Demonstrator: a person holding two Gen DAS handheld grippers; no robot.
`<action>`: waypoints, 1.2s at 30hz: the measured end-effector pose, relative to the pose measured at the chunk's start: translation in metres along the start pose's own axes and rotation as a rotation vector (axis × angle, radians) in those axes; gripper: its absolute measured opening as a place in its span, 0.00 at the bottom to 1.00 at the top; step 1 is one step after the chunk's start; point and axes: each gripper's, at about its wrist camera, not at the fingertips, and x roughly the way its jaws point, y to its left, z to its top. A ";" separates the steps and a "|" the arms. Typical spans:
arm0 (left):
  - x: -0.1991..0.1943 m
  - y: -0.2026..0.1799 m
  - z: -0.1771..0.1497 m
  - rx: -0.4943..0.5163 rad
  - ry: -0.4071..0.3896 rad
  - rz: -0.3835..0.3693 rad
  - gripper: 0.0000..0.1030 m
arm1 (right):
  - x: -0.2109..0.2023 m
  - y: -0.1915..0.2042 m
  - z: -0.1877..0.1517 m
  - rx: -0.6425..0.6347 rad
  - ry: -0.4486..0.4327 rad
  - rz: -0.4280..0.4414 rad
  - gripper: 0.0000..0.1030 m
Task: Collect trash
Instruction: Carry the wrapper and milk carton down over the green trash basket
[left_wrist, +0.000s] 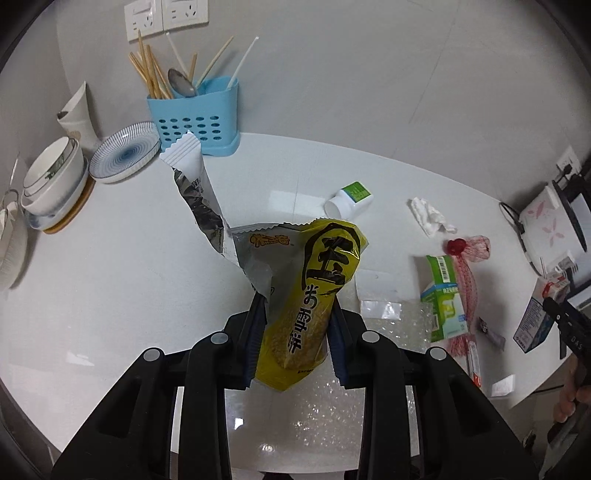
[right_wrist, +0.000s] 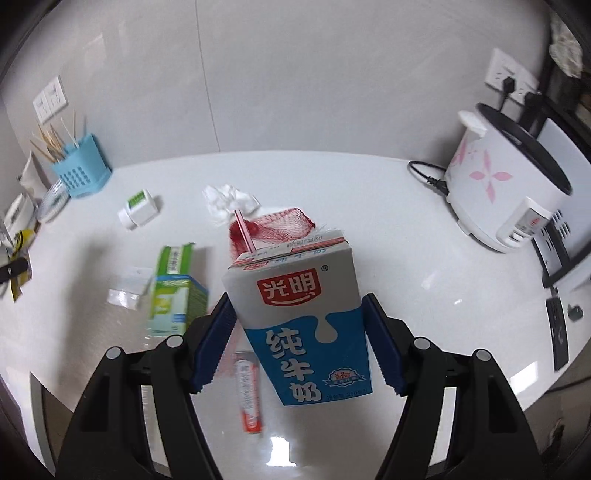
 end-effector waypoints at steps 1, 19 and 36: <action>-0.010 0.000 -0.006 0.017 -0.014 -0.013 0.30 | -0.011 0.005 -0.006 0.016 -0.018 -0.002 0.65; -0.075 -0.016 -0.141 0.224 -0.052 -0.187 0.30 | -0.135 0.085 -0.151 0.111 -0.126 0.071 0.65; -0.075 -0.041 -0.265 0.160 -0.030 -0.157 0.30 | -0.134 0.063 -0.259 0.035 -0.061 0.151 0.65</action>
